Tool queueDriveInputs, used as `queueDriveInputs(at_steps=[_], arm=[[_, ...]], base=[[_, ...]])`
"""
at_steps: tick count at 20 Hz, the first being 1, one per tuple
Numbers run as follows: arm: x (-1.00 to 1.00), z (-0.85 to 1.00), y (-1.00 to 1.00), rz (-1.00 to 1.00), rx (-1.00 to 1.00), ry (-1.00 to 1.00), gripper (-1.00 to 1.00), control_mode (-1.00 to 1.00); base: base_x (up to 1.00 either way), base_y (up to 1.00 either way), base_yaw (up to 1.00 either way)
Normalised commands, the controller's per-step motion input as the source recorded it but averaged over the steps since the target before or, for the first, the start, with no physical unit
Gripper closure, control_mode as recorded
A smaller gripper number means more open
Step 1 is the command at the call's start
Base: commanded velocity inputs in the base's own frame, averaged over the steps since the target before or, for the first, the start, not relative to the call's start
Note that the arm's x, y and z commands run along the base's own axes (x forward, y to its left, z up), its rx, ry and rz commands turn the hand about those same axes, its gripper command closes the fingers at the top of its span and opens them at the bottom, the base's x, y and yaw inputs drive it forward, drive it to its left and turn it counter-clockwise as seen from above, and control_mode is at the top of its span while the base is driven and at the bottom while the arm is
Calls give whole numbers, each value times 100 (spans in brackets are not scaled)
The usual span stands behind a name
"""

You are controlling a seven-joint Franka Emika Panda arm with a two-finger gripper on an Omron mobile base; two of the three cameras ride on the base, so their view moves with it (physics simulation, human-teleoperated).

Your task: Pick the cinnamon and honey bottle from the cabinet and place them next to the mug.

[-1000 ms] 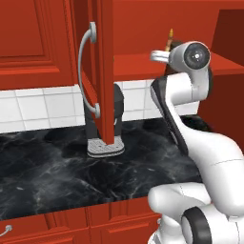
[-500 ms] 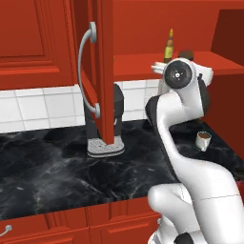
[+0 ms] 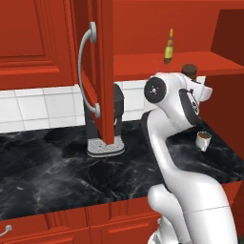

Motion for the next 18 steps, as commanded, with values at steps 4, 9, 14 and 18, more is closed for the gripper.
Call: queueDriveInputs(at_steps=[4,9,14,18], arm=[[9,-36,-39,-6,0,0,100,-100],[3,-45,-34,-3,1,0,100,-100],[1,-59,-15,-1,3,2,100,-100],[11,-58,0,0,4,4,100,-100]], base=[[0,0,0],[0,0,0],[0,0,0],[0,0,0]])
